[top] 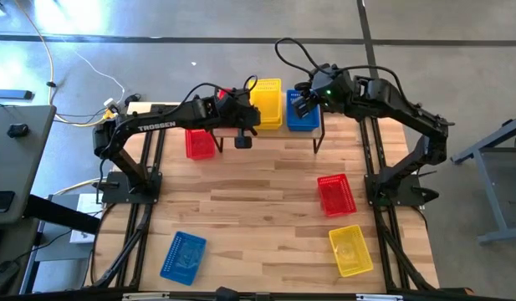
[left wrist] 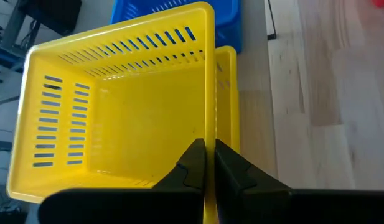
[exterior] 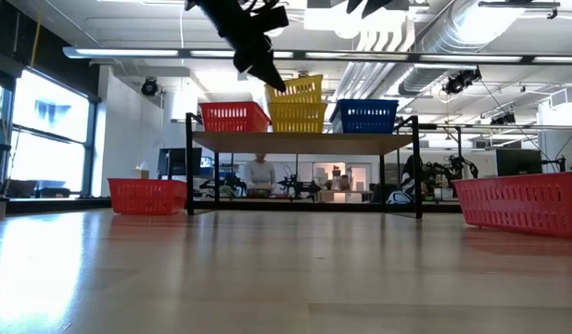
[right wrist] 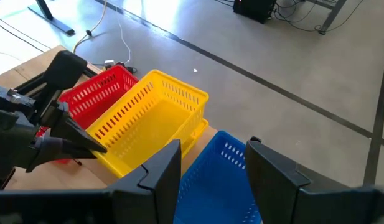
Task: Stack baskets on shelf by color
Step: Stack the left yellow bin on the yellow bin on the shelf, then stack the top red bin on the red bin on the shelf
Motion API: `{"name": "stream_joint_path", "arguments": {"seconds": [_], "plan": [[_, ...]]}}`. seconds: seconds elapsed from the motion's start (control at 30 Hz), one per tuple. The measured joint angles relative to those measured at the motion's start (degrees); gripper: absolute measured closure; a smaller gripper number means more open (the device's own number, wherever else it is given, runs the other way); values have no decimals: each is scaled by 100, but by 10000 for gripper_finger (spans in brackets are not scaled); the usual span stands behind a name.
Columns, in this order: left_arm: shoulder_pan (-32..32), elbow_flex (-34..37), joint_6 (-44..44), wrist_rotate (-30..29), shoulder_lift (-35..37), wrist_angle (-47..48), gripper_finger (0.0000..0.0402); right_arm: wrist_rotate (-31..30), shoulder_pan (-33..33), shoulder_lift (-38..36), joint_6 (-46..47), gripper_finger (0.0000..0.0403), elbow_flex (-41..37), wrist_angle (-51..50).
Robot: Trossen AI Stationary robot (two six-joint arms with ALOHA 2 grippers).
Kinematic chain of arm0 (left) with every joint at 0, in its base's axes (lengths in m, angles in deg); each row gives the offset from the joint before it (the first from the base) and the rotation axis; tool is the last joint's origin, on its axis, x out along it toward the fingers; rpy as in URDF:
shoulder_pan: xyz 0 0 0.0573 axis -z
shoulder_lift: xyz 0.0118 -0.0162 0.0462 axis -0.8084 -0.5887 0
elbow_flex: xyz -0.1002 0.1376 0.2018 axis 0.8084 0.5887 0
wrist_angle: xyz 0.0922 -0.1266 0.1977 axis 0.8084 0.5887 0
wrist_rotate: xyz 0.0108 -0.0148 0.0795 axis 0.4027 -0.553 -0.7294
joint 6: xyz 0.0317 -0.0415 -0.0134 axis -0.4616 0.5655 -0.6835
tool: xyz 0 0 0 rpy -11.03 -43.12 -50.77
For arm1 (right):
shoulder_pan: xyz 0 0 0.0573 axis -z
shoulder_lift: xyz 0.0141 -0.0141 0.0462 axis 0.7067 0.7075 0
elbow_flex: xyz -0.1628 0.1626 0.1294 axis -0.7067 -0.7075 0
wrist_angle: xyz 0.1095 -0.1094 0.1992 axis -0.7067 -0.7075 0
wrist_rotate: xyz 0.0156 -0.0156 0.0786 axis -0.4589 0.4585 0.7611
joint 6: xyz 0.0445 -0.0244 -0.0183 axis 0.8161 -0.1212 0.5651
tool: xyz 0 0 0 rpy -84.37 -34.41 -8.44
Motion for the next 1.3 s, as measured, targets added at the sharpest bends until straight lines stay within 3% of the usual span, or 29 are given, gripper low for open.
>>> {"name": "stream_joint_path", "arguments": {"seconds": [0.47,0.8,1.07,1.3], "plan": [[119,0,1,-406,2,-47,322,1,0,2,4,242,0,2],[189,-26,541,-170,64,-144,267,1,0,2,4,242,0,2],[263,-1101,927,-293,74,1565,248,9,0,2,2,242,0,-68],[200,-1281,1571,394,489,2765,263,28,0,3,4,242,0,-92]]}}
